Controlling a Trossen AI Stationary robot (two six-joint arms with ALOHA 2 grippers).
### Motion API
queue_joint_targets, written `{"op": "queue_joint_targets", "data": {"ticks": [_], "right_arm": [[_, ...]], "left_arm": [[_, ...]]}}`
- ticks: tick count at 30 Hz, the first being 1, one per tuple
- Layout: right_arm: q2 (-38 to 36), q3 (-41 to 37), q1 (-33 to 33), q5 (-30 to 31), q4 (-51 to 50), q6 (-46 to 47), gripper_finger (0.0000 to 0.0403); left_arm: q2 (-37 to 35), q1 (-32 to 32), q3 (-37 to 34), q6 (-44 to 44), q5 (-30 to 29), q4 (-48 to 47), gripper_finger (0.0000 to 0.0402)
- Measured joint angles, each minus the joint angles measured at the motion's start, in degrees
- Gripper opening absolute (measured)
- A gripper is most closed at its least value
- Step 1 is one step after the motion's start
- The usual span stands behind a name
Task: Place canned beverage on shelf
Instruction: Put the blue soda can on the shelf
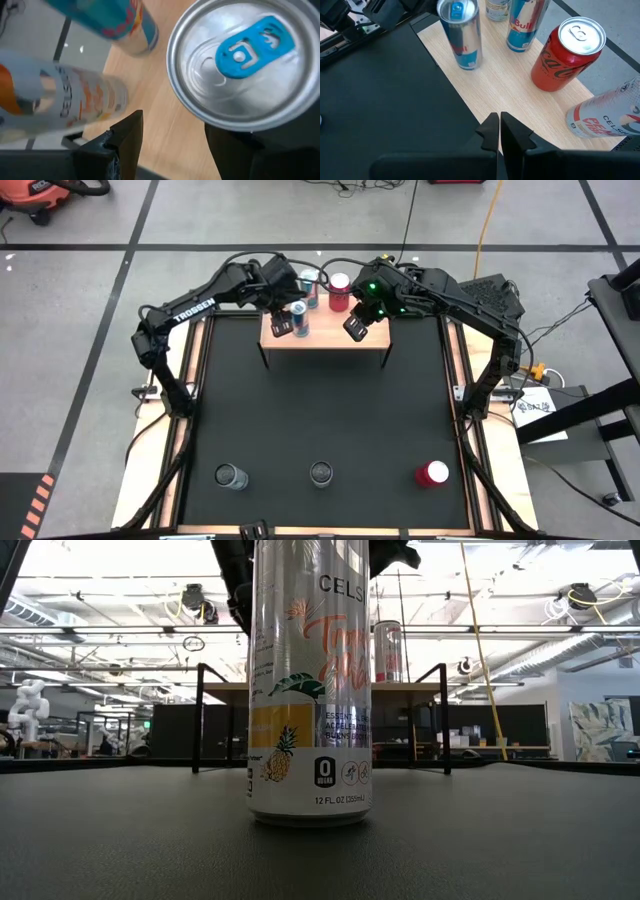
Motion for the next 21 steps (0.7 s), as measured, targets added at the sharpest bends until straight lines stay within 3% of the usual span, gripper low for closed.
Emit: {"op": "queue_joint_targets", "data": {"ticks": [21], "right_arm": [[0.00, 0.00, 0.00, 0.00, 0.00, 0.00, 0.0000]], "left_arm": [[1.47, -0.71, 0.00, 0.37, 0.88, 2.74, 0.0216]]}}
